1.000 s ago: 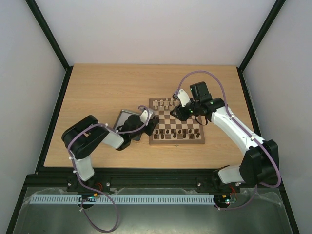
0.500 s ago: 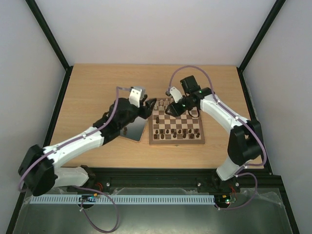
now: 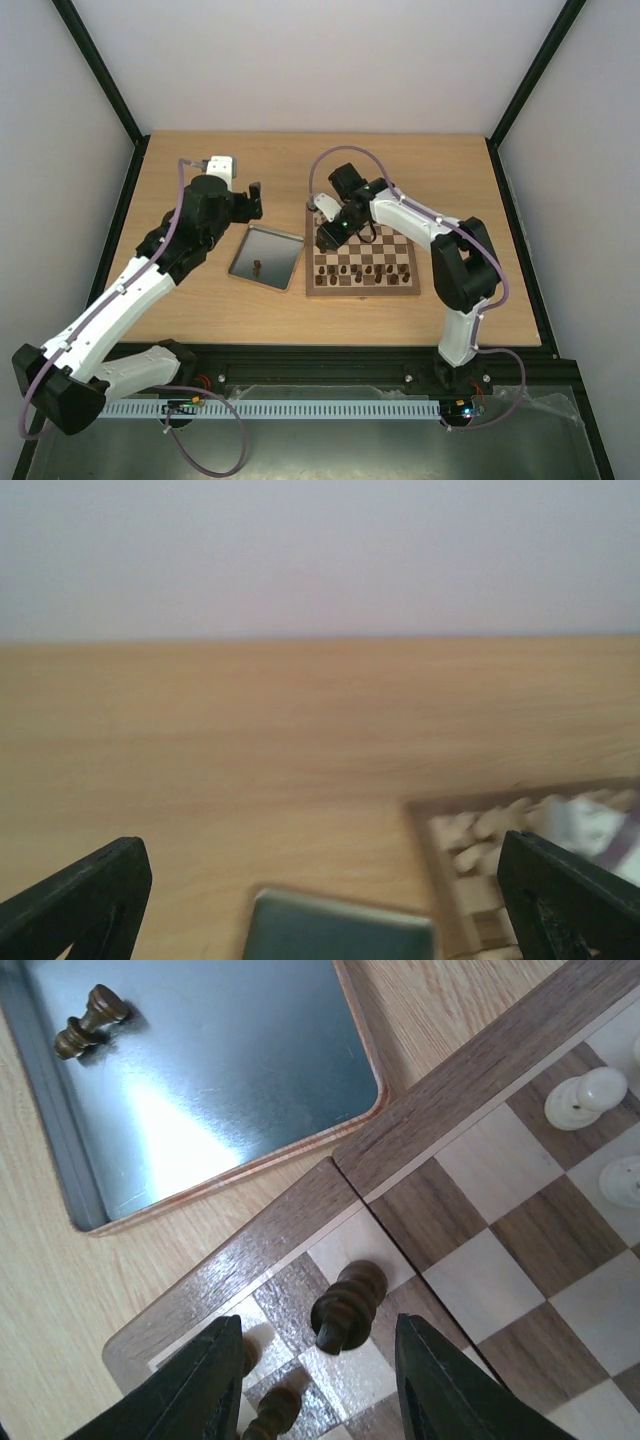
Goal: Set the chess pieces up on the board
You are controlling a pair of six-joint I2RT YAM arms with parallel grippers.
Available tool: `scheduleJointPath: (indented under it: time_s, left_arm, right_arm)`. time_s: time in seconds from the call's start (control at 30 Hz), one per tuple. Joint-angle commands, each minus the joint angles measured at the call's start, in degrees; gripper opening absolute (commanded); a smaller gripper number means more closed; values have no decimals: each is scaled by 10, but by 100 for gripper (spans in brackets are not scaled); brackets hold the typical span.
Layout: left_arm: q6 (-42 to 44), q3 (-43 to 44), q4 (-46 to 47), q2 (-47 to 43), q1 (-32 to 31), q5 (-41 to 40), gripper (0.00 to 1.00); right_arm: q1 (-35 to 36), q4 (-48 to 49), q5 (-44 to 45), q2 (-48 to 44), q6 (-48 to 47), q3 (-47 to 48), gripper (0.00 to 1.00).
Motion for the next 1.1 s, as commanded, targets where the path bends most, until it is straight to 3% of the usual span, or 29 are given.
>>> scheduleJointPath:
  time_s: [0.0, 0.2, 0.37, 0.57, 0.73, 1.07]
  left_arm:
    - [11, -75, -26, -20, 30, -39, 94]
    - [13, -173, 32, -27, 96, 19, 84]
    - [22, -161, 30, -18, 105, 24, 84]
    - [25, -163, 28, -19, 107, 28, 83]
    - [27, -163, 29, -18, 107, 30, 83]
    - [29, -164, 23, -8, 107, 26, 87]
  right_arm:
    - [4, -40, 18, 24, 1, 32, 44]
    - [8, -51, 26, 47, 3, 48, 39]
    - [10, -54, 20, 63, 7, 55, 30]
    - [18, -57, 25, 71, 9, 61, 28]
    - [18, -56, 33, 68, 12, 60, 14]
    - [14, -70, 66, -33, 4, 47, 5]
